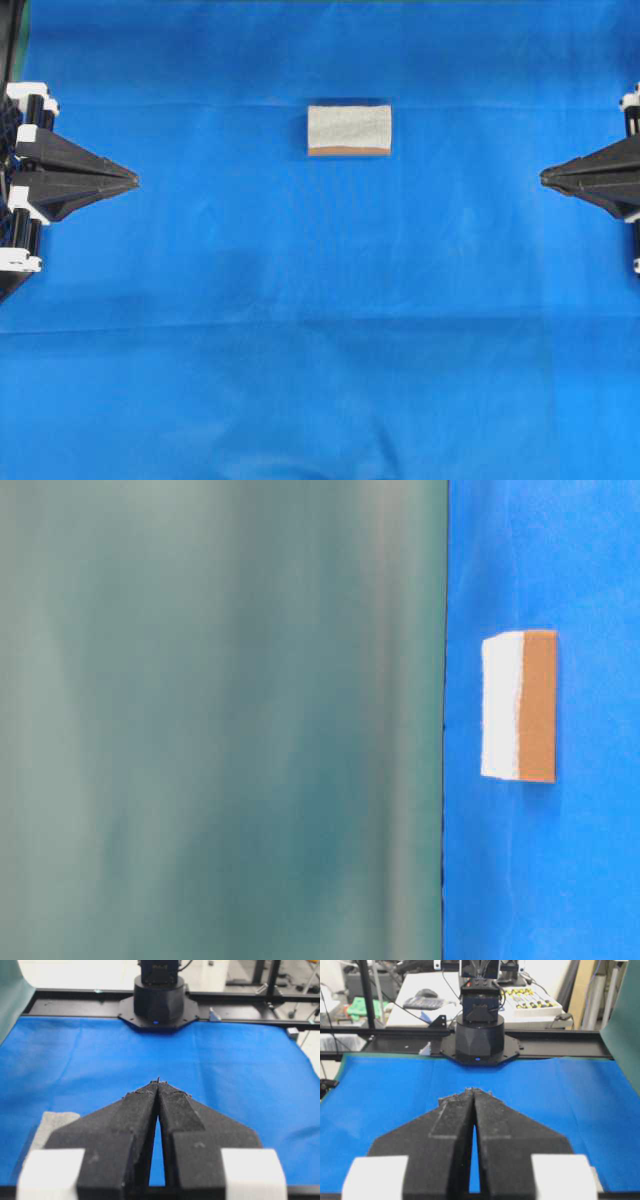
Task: Hand over the sponge with the left arm and wipe it with the right arm.
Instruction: 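Reach the open left gripper toward the grey-and-tan sponge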
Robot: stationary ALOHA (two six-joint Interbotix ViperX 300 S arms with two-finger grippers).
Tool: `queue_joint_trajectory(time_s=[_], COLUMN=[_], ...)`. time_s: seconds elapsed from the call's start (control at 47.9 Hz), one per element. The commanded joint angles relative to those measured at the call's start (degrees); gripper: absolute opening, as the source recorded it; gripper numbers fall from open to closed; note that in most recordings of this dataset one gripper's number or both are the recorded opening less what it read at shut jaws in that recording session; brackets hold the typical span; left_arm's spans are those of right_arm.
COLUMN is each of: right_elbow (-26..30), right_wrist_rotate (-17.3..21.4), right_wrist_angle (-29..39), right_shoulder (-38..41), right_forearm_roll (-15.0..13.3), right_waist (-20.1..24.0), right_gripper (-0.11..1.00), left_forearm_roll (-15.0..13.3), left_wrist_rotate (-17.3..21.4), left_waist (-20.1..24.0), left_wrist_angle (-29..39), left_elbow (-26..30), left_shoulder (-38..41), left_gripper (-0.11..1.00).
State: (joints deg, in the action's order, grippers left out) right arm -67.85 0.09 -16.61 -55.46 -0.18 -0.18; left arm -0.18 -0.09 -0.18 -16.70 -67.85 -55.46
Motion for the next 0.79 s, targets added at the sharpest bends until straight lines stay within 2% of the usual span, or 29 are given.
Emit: queue_joint_trajectory(time_s=[0.0,0.292,0.439,0.585,0.647,0.773], right_elbow=[1.67,2.20,2.55,2.64,2.64,2.64], right_wrist_rotate=[-0.79,-0.79,-0.79,-0.79,-0.70,-0.70], right_wrist_angle=[-0.35,0.62,1.41,1.49,1.67,2.02], right_shoulder=[0.62,0.70,0.62,0.62,0.62,0.70], right_forearm_roll=[0.00,-0.35,-0.26,-0.35,-0.35,-0.35], right_waist=[0.00,-0.18,-0.18,-0.18,-0.18,-0.18], right_gripper=[0.00,0.00,0.00,0.00,0.00,0.00], left_forearm_roll=[-1.14,-1.14,-1.14,-1.23,-1.14,-1.14], left_wrist_rotate=[1.05,2.20,2.90,5.27,6.15,7.29], left_waist=[0.62,2.72,4.57,6.94,7.65,9.32], left_wrist_angle=[-0.70,-3.69,-6.33,-9.67,-10.63,-11.25], left_elbow=[1.85,2.20,2.55,3.87,4.66,6.86], left_shoulder=[0.79,3.96,8.44,14.33,16.96,22.76], left_gripper=[0.00,0.00,0.00,0.02,0.13,0.48])
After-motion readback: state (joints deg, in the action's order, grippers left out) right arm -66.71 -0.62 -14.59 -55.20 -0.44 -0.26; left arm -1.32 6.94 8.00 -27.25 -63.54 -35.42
